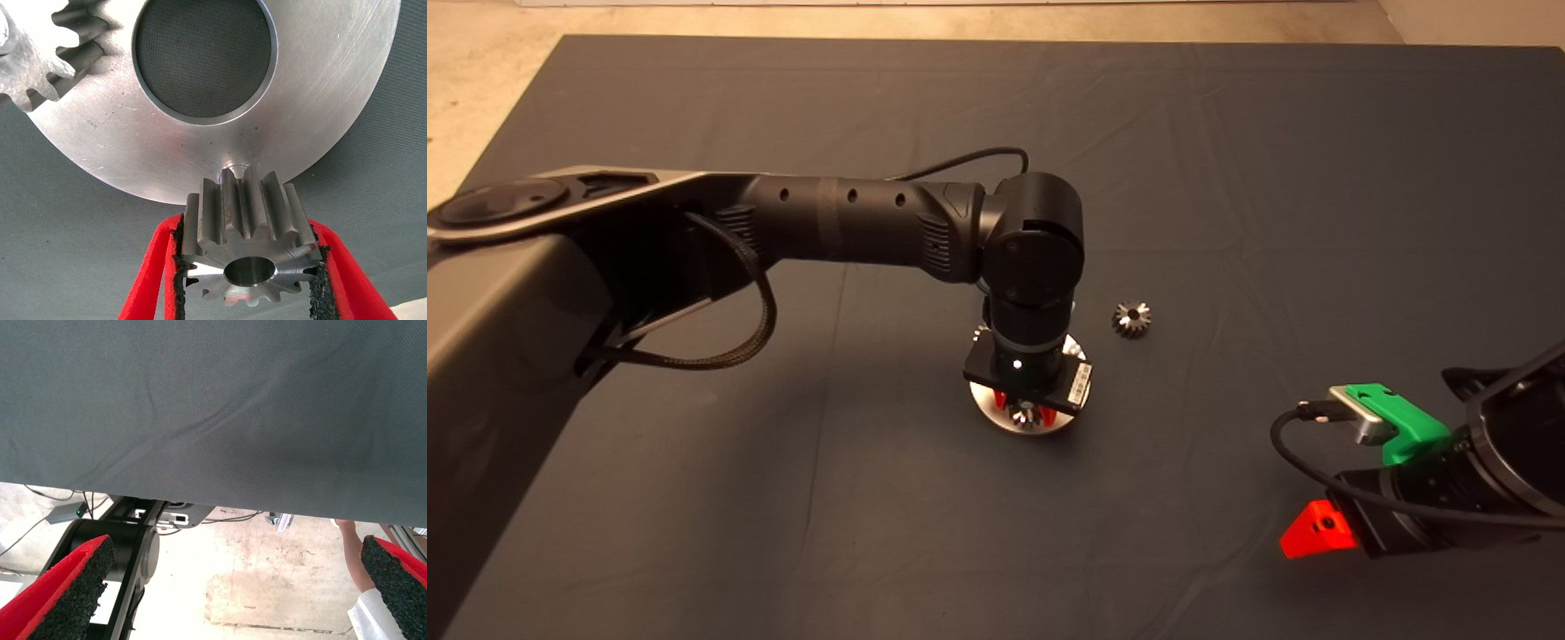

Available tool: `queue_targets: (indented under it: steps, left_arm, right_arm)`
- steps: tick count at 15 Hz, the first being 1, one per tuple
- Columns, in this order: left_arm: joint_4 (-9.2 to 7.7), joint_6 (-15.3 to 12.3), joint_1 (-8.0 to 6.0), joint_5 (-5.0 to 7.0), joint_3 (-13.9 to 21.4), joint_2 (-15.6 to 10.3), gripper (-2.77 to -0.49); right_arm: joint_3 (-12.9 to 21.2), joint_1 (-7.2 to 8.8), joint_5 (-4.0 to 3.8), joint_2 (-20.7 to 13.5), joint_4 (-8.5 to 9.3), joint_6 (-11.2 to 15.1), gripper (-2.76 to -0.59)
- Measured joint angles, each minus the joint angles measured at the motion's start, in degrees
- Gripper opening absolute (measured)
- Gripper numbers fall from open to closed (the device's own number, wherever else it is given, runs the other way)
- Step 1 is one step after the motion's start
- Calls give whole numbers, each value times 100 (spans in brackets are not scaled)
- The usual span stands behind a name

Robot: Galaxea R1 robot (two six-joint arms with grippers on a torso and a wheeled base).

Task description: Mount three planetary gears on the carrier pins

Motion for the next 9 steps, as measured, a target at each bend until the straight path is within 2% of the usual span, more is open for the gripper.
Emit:
queue_targets:
  steps: [9]
  left_arm:
    - [28,25,34,16,0,0,-241]
  right_arm:
    - [0,0,0,0,-2,0,-60]
